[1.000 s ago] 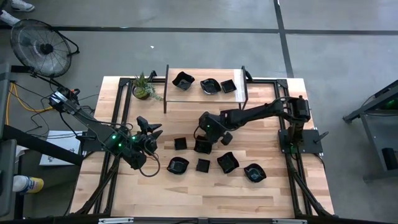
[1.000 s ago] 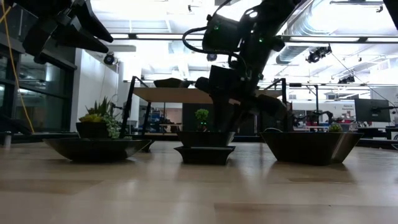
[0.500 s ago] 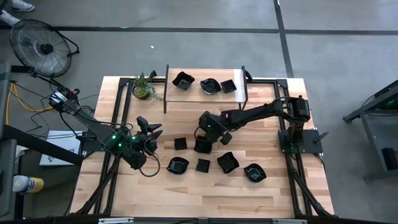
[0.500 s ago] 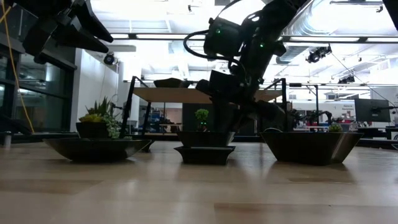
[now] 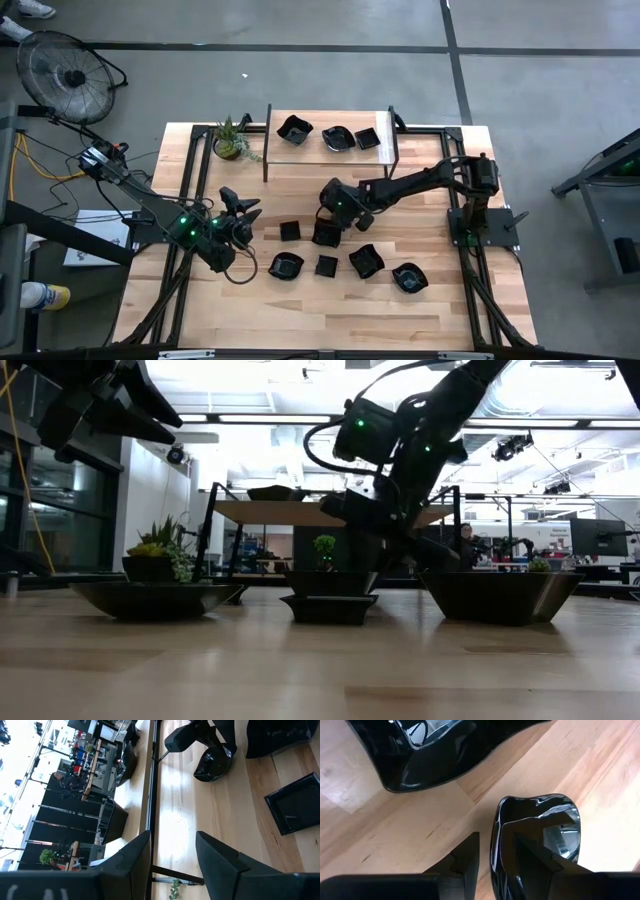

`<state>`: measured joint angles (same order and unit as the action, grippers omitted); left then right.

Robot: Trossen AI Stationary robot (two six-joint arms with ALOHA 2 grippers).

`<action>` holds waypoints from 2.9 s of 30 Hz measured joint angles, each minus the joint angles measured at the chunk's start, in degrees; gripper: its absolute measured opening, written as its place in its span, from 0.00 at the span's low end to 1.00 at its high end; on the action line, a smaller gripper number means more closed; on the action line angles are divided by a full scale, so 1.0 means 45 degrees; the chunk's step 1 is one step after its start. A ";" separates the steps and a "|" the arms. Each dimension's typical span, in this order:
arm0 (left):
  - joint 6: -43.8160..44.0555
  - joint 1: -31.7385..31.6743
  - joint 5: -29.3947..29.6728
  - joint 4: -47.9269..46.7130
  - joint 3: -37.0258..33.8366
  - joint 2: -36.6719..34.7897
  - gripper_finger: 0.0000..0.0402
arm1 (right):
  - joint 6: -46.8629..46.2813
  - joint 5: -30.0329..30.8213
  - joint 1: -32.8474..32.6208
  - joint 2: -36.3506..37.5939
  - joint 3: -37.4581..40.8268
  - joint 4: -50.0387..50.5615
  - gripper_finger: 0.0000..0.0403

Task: Pick & Place Mini shaped plates
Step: Stack the black leaf-shaped plate on top of the black leaf-shaped plate on the shelf

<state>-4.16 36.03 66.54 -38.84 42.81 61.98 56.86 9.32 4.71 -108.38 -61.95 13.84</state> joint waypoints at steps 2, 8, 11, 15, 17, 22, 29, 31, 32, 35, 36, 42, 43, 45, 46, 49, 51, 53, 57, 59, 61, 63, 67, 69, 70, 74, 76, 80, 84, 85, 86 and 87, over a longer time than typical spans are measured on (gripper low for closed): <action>-0.0001 0.0000 0.0000 -0.0003 0.0000 0.0000 0.38 | 0.0002 -0.0116 0.0005 0.0000 0.0000 -0.0229 0.28; 0.0005 0.0000 0.0003 -0.0003 0.0000 0.0000 0.38 | -0.0121 -0.0155 0.0000 0.0005 0.0000 -0.0377 0.25; 0.0005 0.0000 0.0005 -0.0003 0.0000 0.0000 0.38 | -0.0386 -0.0155 0.0000 0.0010 0.0000 -0.0370 0.21; 0.0005 0.0000 0.0005 -0.0003 0.0000 0.0000 0.38 | -0.0456 -0.0197 0.0000 0.0010 0.0000 -0.0300 0.14; 0.0005 0.0000 0.0006 -0.0003 0.0000 0.0000 0.38 | -0.0617 -0.0197 0.0000 0.0010 0.0000 -0.0299 0.10; 0.0005 0.0000 0.0010 -0.0008 0.0000 0.0000 0.38 | -0.0636 -0.0174 -0.0096 0.0015 0.0000 -0.0294 0.01; 0.0000 0.0000 0.0006 -0.0018 0.0000 0.0000 0.38 | -0.0648 0.0072 -0.0571 0.0019 -0.0002 -0.0371 0.01; 0.0000 0.0000 0.0010 -0.0018 0.0000 0.0000 0.38 | -0.0849 0.0638 -0.0771 0.0019 -0.0105 -0.0241 0.01; -0.0013 0.0000 0.0010 -0.0018 0.0000 0.0000 0.38 | -0.0927 0.0966 -0.0868 0.0019 -0.0187 -0.0189 0.00; -0.0019 0.0000 0.0010 -0.0016 0.0000 0.0000 0.38 | -0.1033 0.1548 -0.1029 0.0019 -0.0473 0.0087 0.00; -0.0019 0.0000 0.0010 0.0007 0.0000 0.0000 0.38 | -0.1117 0.1582 -0.1064 0.0019 -0.0563 0.0227 0.00; -0.0010 0.0000 0.0000 0.0041 0.0000 0.0000 0.38 | -0.1843 0.1551 -0.1073 0.0019 -0.1095 0.0785 0.00; -0.0010 0.0000 0.0000 0.0041 0.0000 0.0000 0.38 | -0.1967 0.1466 -0.1078 0.0019 -0.1206 0.0879 0.00; -0.0010 -0.0002 0.0000 0.0039 0.0000 0.0000 0.38 | -0.2184 0.1393 -0.1163 0.0024 -0.1394 0.1009 0.00; -0.0013 0.0000 0.0000 0.0041 0.0000 0.0000 0.38 | -0.2268 0.1369 -0.1231 0.0024 -0.1488 0.1131 0.00; -0.0014 0.0000 0.0051 0.0064 0.0000 0.0000 0.38 | -0.2520 0.1224 -0.1488 0.0024 -0.1881 0.1667 0.00; -0.0010 0.0000 0.0204 0.0203 0.0000 0.0000 0.38 | -0.2840 0.1070 -0.1675 0.0024 -0.2219 0.2173 0.00; -0.0008 -0.0003 0.0243 0.0400 0.0000 0.0000 0.38 | -0.3229 0.0926 -0.1873 0.0024 -0.2605 0.2800 0.00; -0.0010 -0.0005 0.0238 0.0402 0.0000 0.0000 0.38 | -0.3923 0.0979 -0.2412 0.0024 -0.3623 0.4257 0.00; -0.0010 0.0000 0.0238 0.0400 0.0000 0.0000 0.38 | -0.4113 0.0930 -0.2732 0.0024 -0.4210 0.5002 0.00; -0.0010 0.0000 0.0238 0.0400 0.0000 0.0000 0.38 | -0.4267 0.1050 -0.3030 0.0024 -0.4824 0.5656 0.00; -0.0010 -0.0003 0.0238 0.0398 0.0000 0.0000 0.38 | -0.4326 0.1372 -0.3285 0.0024 -0.5478 0.6360 0.00; -0.0010 0.0000 0.0233 0.0395 0.0000 0.0000 0.38 | -0.4346 0.2156 -0.3593 0.0024 -0.6823 0.7801 0.00; -0.0010 -0.0002 0.0230 0.0395 0.0000 0.0000 0.38 | -0.4354 0.2547 -0.3596 0.0024 -0.7457 0.8538 0.00; -0.0010 -0.0003 0.0228 0.0395 0.0000 0.0000 0.38 | -0.4347 0.2792 -0.3577 0.0024 -0.7729 0.8865 0.00; -0.0010 -0.0005 0.0013 0.0390 0.0000 0.0000 0.38 | -0.4359 0.3632 -0.3303 0.0024 -0.8667 0.9848 0.00; -0.0008 0.0000 -0.0058 0.0390 0.0000 0.0000 0.38 | -0.4663 0.3842 -0.3050 0.0024 -0.9039 1.0077 0.00; -0.0010 -0.0003 -0.0112 0.0390 0.0000 0.0000 0.38 | -0.5619 0.3767 -0.2415 0.0029 -0.9589 1.0124 0.00; -0.0006 -0.0005 -0.0118 0.0394 0.0000 0.0000 0.38 | -0.7300 0.3874 -0.1772 0.0029 -0.9887 1.0112 0.00; -0.0005 0.0000 -0.0121 0.0391 0.0000 0.0000 0.38 | -0.7869 0.3860 -0.1596 0.0029 -0.9946 1.0109 0.00; -0.0005 0.0000 -0.0126 0.0395 0.0000 0.0000 0.38 | -0.8452 0.3846 -0.1417 0.0029 -1.0004 1.0114 0.00; -0.0005 -0.0005 -0.0170 0.0395 0.0000 0.0000 0.38 | -0.9014 0.3839 -0.1222 0.0029 -1.0066 1.0109 0.00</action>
<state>-4.19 36.01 65.78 -37.06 42.81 61.98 16.30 26.60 -0.79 -108.25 -107.25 59.33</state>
